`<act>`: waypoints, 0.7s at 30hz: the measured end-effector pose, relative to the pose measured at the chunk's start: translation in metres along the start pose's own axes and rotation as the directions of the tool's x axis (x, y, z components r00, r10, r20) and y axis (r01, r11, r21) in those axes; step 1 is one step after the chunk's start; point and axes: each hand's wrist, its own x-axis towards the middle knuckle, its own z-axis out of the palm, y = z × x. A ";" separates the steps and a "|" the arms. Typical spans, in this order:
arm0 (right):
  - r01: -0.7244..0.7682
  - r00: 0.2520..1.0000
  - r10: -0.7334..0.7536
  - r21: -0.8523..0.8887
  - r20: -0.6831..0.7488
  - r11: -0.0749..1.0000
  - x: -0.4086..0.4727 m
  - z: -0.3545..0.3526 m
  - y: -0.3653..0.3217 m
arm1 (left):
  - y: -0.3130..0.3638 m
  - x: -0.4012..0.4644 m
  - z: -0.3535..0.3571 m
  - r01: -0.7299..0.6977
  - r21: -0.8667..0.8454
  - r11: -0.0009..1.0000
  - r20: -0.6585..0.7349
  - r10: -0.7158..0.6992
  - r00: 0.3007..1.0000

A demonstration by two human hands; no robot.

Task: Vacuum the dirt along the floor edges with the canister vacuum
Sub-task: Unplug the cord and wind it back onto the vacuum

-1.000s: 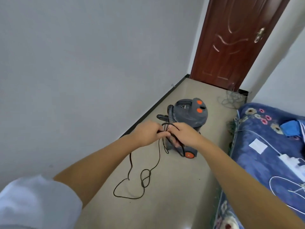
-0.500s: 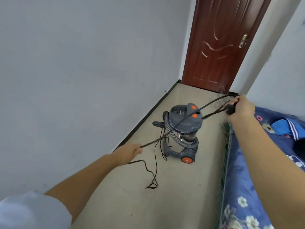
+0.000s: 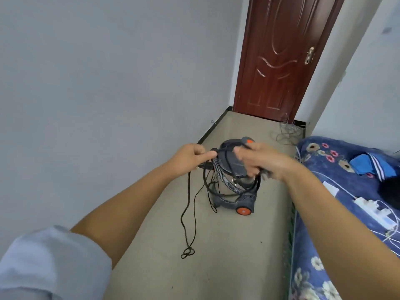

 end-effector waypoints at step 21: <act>-0.154 0.988 0.154 -0.014 0.029 0.988 0.028 0.005 0.028 | 0.015 0.008 0.036 -0.280 0.484 0.829 0.211 0.200 0.957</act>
